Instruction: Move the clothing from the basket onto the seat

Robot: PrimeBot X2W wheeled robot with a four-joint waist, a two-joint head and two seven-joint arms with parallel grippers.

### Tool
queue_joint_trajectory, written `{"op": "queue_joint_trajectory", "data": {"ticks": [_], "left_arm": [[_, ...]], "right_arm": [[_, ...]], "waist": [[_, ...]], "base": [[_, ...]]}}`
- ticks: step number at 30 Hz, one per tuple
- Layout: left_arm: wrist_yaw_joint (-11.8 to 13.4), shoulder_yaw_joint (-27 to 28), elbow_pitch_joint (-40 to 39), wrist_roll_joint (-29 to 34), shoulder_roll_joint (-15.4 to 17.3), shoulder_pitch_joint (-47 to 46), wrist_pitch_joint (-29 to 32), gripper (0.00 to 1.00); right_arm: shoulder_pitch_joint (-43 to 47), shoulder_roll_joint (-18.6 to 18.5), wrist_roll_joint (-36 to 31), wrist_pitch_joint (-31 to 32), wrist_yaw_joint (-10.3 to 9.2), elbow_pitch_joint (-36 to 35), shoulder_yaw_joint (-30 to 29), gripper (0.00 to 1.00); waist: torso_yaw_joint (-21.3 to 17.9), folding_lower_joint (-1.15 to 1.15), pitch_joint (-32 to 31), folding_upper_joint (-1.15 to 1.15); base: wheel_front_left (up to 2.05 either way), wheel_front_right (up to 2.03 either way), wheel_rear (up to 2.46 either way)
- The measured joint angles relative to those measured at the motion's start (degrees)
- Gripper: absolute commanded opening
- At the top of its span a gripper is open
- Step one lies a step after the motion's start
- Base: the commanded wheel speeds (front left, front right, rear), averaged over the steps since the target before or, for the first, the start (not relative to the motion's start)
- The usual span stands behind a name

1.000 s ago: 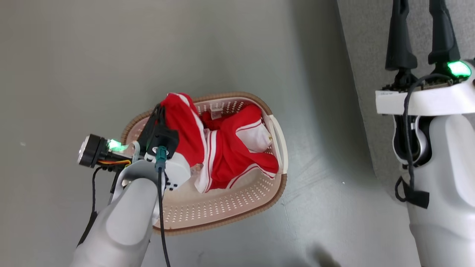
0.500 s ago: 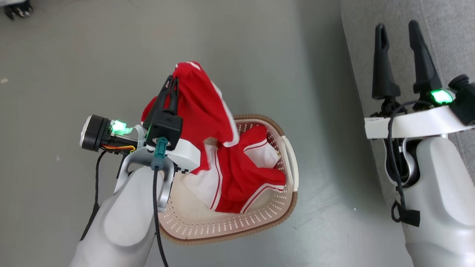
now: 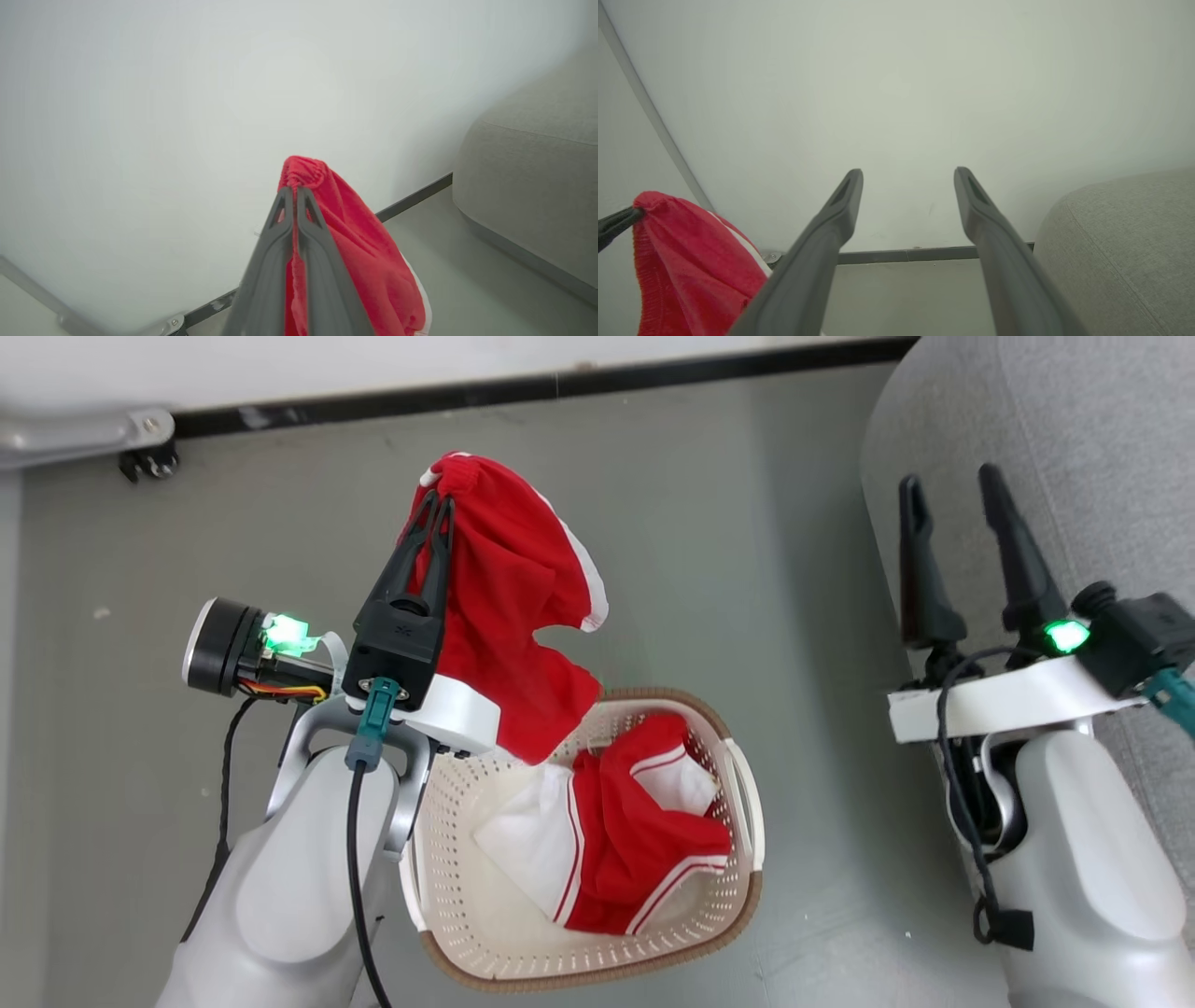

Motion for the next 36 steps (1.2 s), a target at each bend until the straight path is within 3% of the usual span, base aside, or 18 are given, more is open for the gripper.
{"op": "queue_joint_trajectory", "data": {"ticks": [15, 26, 36], "left_arm": [[-4.80, -1.25, -2.37, -1.11, 1.60, -0.72, -0.13, 0.00], [-8.09, -0.81, -2.98, -4.88, 0.76, -1.83, -0.15, 0.00], [-11.03, -2.04, -4.75, -4.53, 1.98, -3.99, -0.09, 0.00]], "right_arm": [[4.87, -0.21, -0.79, 0.00, 0.00, 2.79, 6.36, 1.00], [7.09, -2.41, -0.44, 0.00, 0.00, 5.15, 12.26, 1.00], [7.36, -5.93, -0.01, 1.51, 0.00, 6.05, 18.56, 1.00]], "waist": [[0.85, 0.00, -9.32, 0.00], [0.69, 0.00, -14.88, 0.00], [0.62, 0.00, -18.95, 0.00]], "base": [[0.00, 0.00, 0.00], [0.00, 0.00, 0.00], [0.00, 0.00, 0.00]]}}
